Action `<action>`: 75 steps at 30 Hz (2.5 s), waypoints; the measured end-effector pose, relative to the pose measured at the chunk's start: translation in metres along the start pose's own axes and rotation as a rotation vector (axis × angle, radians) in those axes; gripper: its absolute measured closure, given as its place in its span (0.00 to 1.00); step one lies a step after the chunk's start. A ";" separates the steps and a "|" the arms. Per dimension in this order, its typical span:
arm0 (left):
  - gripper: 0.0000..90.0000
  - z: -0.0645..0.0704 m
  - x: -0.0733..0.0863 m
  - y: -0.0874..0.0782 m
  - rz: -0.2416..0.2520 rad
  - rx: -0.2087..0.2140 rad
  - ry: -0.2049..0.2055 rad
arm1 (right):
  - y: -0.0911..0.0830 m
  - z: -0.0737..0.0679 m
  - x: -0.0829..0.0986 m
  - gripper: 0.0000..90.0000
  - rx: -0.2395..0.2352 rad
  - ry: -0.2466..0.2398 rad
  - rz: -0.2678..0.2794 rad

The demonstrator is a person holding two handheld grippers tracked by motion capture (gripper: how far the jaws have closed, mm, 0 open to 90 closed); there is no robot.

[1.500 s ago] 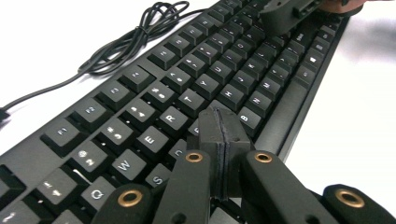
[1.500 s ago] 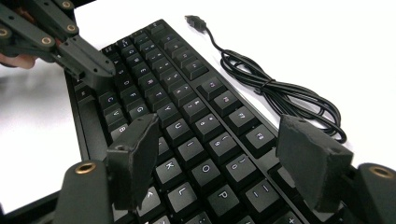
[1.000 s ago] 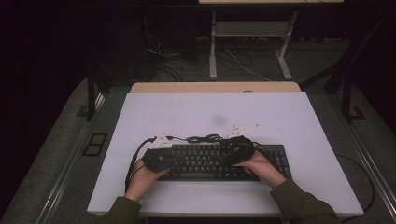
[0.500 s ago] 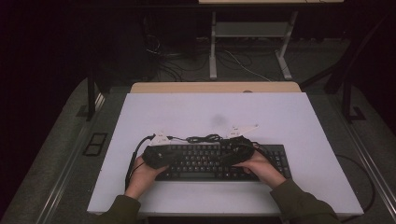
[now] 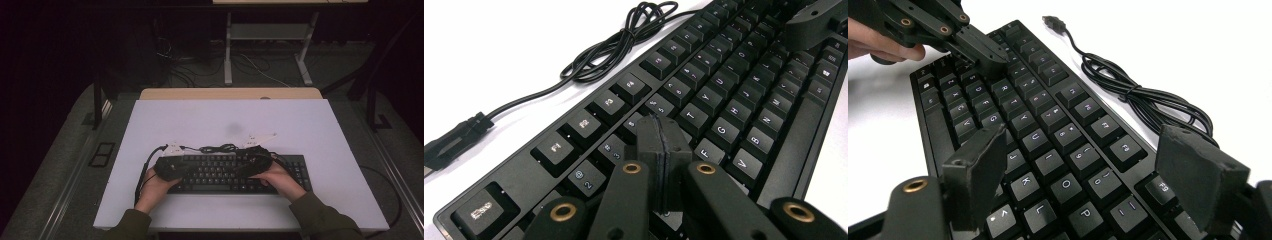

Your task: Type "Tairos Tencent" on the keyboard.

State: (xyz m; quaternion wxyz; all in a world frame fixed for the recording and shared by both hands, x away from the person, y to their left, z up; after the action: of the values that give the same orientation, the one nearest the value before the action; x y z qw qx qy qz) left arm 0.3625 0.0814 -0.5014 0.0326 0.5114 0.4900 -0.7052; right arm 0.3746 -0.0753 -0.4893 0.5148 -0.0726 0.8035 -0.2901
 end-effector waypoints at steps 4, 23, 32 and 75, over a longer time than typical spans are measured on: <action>0.98 0.001 0.001 0.000 -0.006 0.004 0.004 | -0.001 0.000 0.000 0.22 0.000 -0.002 0.002; 0.78 0.002 -0.005 -0.006 0.027 0.004 -0.028 | -0.006 -0.001 -0.006 0.16 -0.025 0.011 0.021; 0.48 0.003 -0.006 -0.010 0.041 0.016 -0.047 | -0.010 -0.003 -0.009 0.23 -0.042 0.020 0.035; 0.00 0.003 -0.002 -0.017 0.064 -0.019 -0.067 | 0.028 -0.047 0.004 0.99 -0.207 -0.050 -0.096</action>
State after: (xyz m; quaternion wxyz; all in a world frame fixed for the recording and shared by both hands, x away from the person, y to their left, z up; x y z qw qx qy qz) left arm 0.3519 0.0867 -0.4892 0.0764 0.5025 0.4785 -0.7160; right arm 0.3366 -0.0356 -0.4929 0.5100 -0.1711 0.8116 -0.2279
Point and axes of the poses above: each handheld gripper's, and its own axes: y roughly forward along the jaws, x roughly out of its underside, z roughly to its right, the point moved 10 cm from there along y, roughly forward along the jaws, and after that the axes turned 11 degrees about -x, right-handed, at the moved point
